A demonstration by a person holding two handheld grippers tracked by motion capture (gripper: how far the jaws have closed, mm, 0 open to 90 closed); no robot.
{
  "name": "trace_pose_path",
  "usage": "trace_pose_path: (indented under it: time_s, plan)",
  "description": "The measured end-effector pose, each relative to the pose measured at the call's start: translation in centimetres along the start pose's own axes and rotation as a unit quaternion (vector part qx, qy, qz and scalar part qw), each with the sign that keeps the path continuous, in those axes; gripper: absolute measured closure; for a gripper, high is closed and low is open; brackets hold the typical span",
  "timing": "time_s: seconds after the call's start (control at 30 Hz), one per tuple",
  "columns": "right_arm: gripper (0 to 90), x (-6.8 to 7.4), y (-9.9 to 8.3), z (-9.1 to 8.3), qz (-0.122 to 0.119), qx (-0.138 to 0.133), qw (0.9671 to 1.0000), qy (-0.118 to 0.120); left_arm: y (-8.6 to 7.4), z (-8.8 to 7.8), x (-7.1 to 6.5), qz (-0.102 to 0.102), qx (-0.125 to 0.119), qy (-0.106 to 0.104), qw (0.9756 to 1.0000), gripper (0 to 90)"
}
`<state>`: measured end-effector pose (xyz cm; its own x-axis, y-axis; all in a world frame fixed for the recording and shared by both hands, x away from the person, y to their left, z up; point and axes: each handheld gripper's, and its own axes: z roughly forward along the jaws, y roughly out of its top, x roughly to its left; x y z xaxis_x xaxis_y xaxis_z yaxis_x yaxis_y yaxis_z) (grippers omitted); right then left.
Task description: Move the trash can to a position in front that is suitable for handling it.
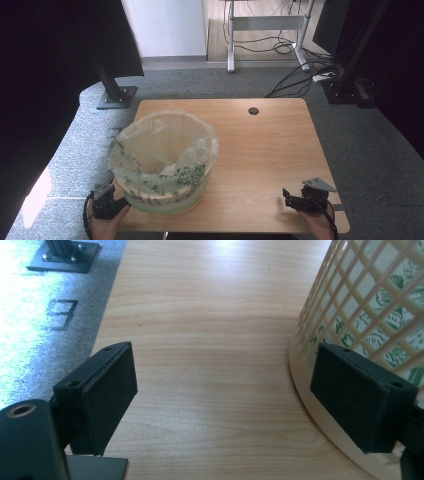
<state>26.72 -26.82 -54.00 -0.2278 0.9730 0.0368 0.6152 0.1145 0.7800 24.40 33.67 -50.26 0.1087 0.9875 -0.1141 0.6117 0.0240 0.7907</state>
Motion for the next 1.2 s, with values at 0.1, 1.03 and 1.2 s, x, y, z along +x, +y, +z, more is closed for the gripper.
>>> trace_pose_path:
  time_s: [0.1,1.03,1.2]
  plan:
    - [4.5,-0.2,0.1,0.3,-0.002,-0.001,1.0000,-0.003,0.1,-0.1,-0.1,0.003,-0.003,0.005,1.0000,11.2]
    - [5.8,-0.4,-0.1,0.5,0.009,0.015,0.9993,-0.032,0.1,-1.0,-6.6,0.019,0.024,0.094,0.9951,11.8]
    - [5.8,-0.1,-0.2,0.5,0.003,0.017,0.9994,-0.029,0.9,0.0,-6.8,0.041,0.024,0.087,0.9951,13.1]
